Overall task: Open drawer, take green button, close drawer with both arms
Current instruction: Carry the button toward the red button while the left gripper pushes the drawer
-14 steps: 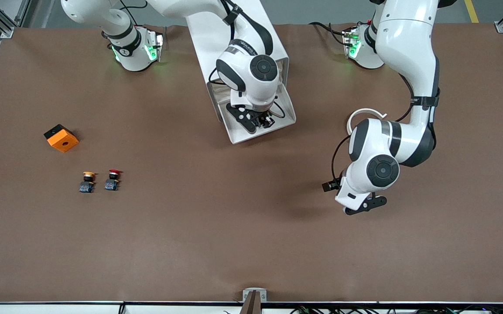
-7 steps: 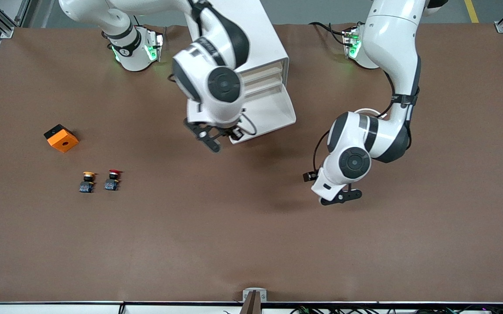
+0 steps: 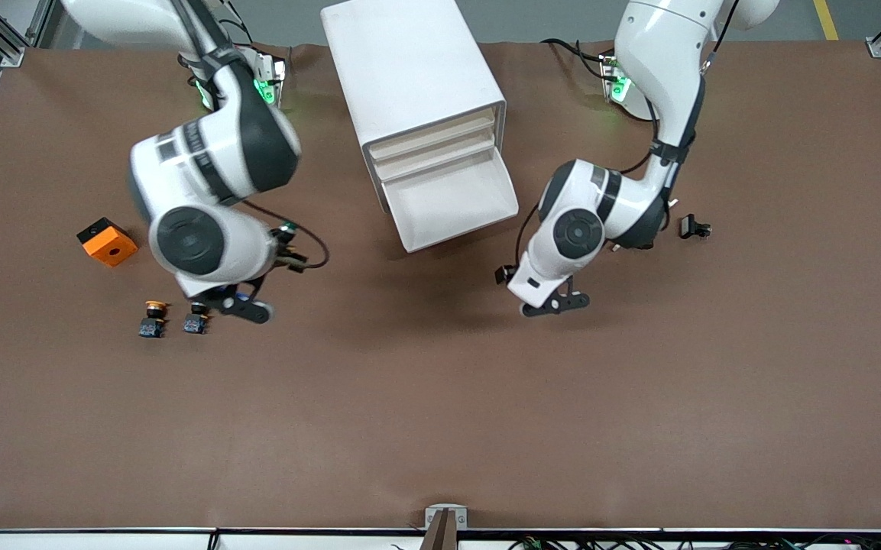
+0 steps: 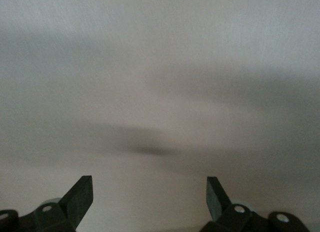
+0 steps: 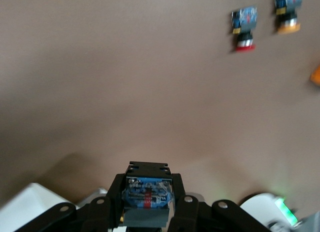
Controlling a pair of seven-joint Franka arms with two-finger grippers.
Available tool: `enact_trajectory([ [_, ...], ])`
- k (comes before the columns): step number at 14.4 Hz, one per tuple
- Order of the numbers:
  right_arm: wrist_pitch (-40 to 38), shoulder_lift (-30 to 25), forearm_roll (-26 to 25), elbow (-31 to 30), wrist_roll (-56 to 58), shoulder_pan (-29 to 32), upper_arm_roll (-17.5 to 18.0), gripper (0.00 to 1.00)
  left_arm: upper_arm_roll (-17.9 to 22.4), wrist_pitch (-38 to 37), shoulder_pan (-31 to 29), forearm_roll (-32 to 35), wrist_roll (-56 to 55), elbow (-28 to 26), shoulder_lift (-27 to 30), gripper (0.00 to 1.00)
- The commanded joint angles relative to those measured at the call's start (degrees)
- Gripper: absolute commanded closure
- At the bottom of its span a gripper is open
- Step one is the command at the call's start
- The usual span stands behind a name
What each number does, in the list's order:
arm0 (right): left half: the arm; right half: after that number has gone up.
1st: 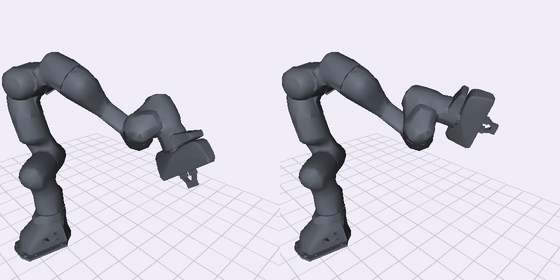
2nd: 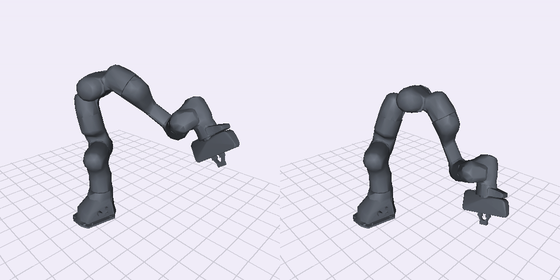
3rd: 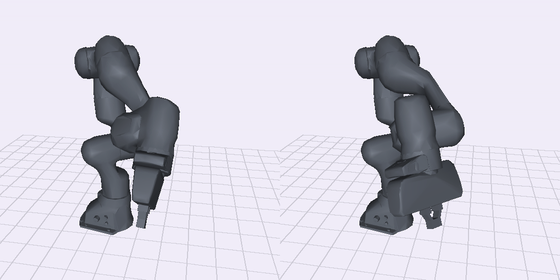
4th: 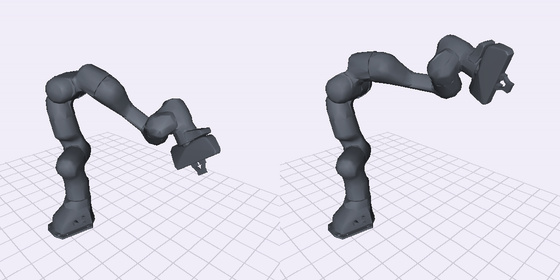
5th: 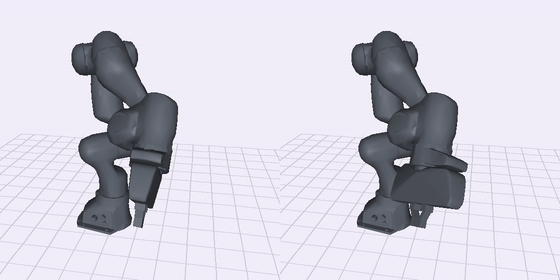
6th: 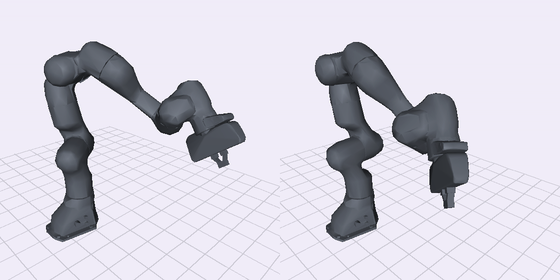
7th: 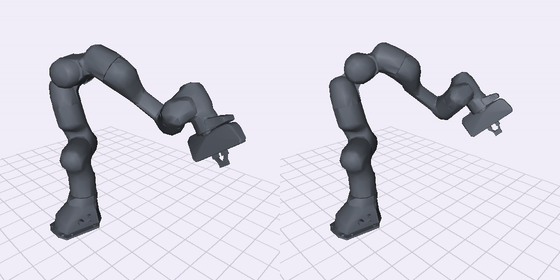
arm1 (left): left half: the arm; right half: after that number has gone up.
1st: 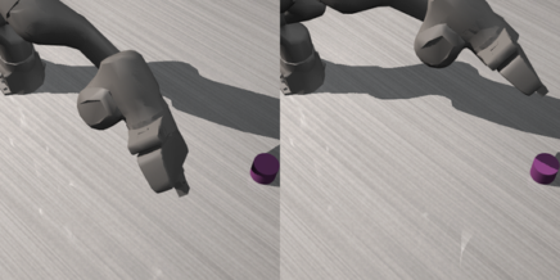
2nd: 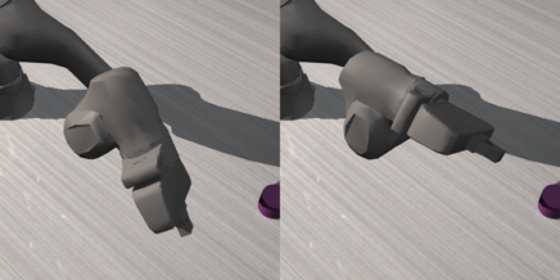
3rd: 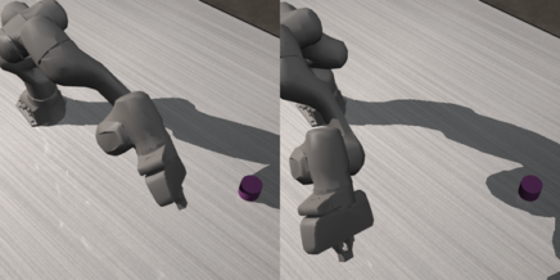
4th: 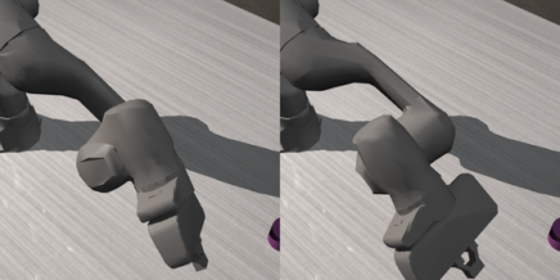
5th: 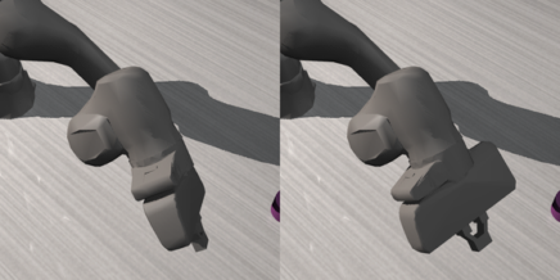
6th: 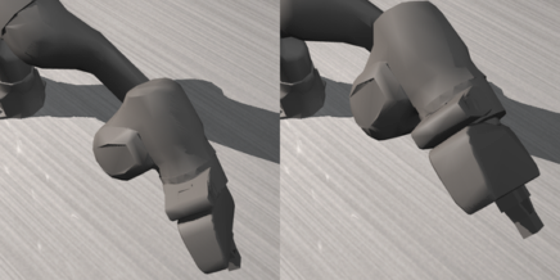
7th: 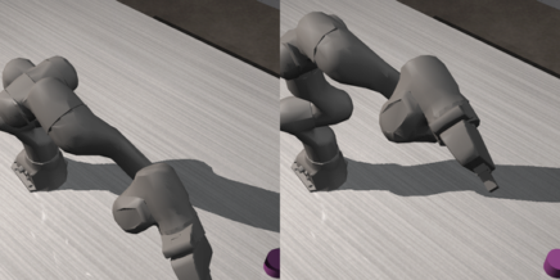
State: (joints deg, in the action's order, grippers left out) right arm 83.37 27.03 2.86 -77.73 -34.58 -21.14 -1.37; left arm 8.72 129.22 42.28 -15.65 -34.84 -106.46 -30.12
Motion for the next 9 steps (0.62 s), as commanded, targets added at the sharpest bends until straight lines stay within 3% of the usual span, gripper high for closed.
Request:
enact_trajectory([
  [1, 2.4, -2.4, -1.0, -4.2, 9.2, 4.1, 1.1, 0.87, 0.2, 3.3, 4.5, -0.7, -6.3, -3.8, 0.4, 0.00],
  [4, 12.8, -4.9, -4.5, -13.0, 15.3, 6.0, 1.1, 0.86, -0.6, 3.9, 6.7, -0.8, -7.6, -3.5, -0.2, 0.00],
  [6, 22.0, -6.7, -4.7, -20.6, 20.1, 8.0, 1.1, 0.86, -2.9, 3.9, 6.8, -1.1, -7.7, -3.3, -0.3, 0.00],
  [9, 30.4, -6.6, -4.7, -26.4, 26.0, 10.8, 1.1, 0.86, -5.9, 3.9, 6.8, -1.1, -10.3, -3.3, -0.2, 0.00],
])
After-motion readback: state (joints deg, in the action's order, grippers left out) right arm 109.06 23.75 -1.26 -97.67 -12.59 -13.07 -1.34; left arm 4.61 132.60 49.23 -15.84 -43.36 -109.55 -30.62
